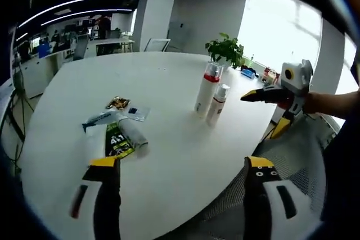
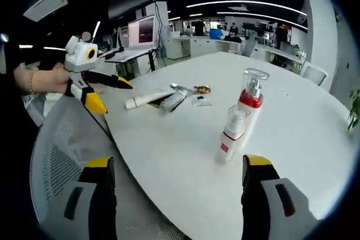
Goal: Arrange the skincare products in the storage area until every visible bottle or jar stands upright without overlapping.
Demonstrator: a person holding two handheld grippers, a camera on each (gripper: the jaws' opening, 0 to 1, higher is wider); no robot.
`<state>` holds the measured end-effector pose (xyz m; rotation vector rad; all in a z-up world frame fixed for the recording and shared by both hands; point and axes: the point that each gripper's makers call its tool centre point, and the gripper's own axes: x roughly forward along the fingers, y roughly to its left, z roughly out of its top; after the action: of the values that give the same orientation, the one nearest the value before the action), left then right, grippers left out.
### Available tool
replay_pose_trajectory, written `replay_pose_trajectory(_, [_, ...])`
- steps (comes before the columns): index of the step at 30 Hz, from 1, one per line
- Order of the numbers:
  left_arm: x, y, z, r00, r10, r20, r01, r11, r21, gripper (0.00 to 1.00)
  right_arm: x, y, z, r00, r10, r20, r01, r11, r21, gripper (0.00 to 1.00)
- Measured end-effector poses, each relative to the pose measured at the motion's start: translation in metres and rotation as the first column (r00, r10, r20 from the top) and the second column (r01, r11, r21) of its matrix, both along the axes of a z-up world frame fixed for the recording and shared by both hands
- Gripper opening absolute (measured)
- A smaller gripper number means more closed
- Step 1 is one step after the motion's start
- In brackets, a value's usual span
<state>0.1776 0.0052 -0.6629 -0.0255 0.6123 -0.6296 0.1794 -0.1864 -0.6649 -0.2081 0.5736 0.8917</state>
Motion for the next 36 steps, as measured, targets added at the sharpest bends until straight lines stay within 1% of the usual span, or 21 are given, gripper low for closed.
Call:
replay_pose_trajectory(2, [-0.003,0.001,0.004,1.000,0.003,-0.008,-0.003,1.000,-0.003,0.85,-0.002,0.001,0.000,1.000,-0.013,-0.008,0.013,1.000,0.010,0.96])
replay_pose_trajectory(4, [-0.005,0.002,0.010,1.000,0.007,0.011,-0.007,1.000,-0.003,0.87,-0.004,0.001,0.000,1.000,-0.024,-0.012,0.024,1.000,0.016,0.97])
replay_pose_trajectory(6, [-0.007,0.004,0.011,1.000,0.012,0.012,-0.012,1.000,-0.007,0.88,-0.007,0.000,0.001,0.999,-0.034,-0.018,0.034,0.999,0.023,0.99])
replay_pose_trajectory(9, [-0.010,0.007,0.017,1.000,0.022,0.013,-0.022,1.000,-0.007,0.90,-0.008,-0.002,0.003,0.999,-0.037,-0.012,0.037,0.999,0.020,0.99])
replay_pose_trajectory(12, [-0.010,0.011,0.021,0.999,0.035,0.016,-0.035,0.999,-0.011,0.93,-0.008,-0.002,0.007,0.999,-0.045,-0.015,0.045,0.998,0.042,1.00])
replay_pose_trajectory(15, [-0.011,0.015,0.020,0.999,0.045,0.005,-0.045,0.999,-0.014,0.98,-0.007,-0.003,0.006,0.999,-0.051,-0.016,0.052,0.998,0.038,1.00])
replay_pose_trajectory(16, [-0.011,0.016,0.022,0.999,0.047,0.005,-0.047,0.999,-0.020,0.99,-0.007,-0.003,0.006,0.998,-0.054,-0.015,0.055,0.998,0.039,0.99])
replay_pose_trajectory(18, [-0.011,0.015,0.029,0.998,0.052,0.018,-0.050,0.997,-0.063,0.99,-0.007,-0.003,0.006,0.998,-0.056,-0.013,0.056,0.998,0.039,0.99])
replay_pose_trajectory(19, [-0.012,0.016,0.029,0.998,0.053,0.019,-0.052,0.997,-0.064,0.99,-0.007,-0.003,0.005,0.998,-0.055,-0.013,0.056,0.998,0.038,0.99])
replay_pose_trajectory(22, [-0.013,0.020,0.025,0.998,0.060,0.008,-0.060,0.998,-0.030,0.99,-0.007,-0.003,0.005,0.999,-0.051,-0.012,0.051,0.998,0.035,0.99])
replay_pose_trajectory(26, [-0.012,0.020,0.027,0.998,0.065,0.014,-0.065,0.997,-0.034,0.99,-0.009,-0.001,0.003,0.999,-0.041,-0.013,0.041,0.999,0.019,0.99])
replay_pose_trajectory(34, [-0.011,0.026,0.021,0.998,0.064,-0.004,-0.064,0.998,-0.008,0.99,-0.010,-0.001,0.001,0.999,-0.041,-0.021,0.041,0.999,0.019,0.99])
replay_pose_trajectory(36, [-0.008,0.030,0.017,0.998,0.064,-0.015,-0.064,0.998,0.000,0.99,-0.011,-0.001,0.000,0.999,-0.039,-0.026,0.040,0.999,0.014,0.99])
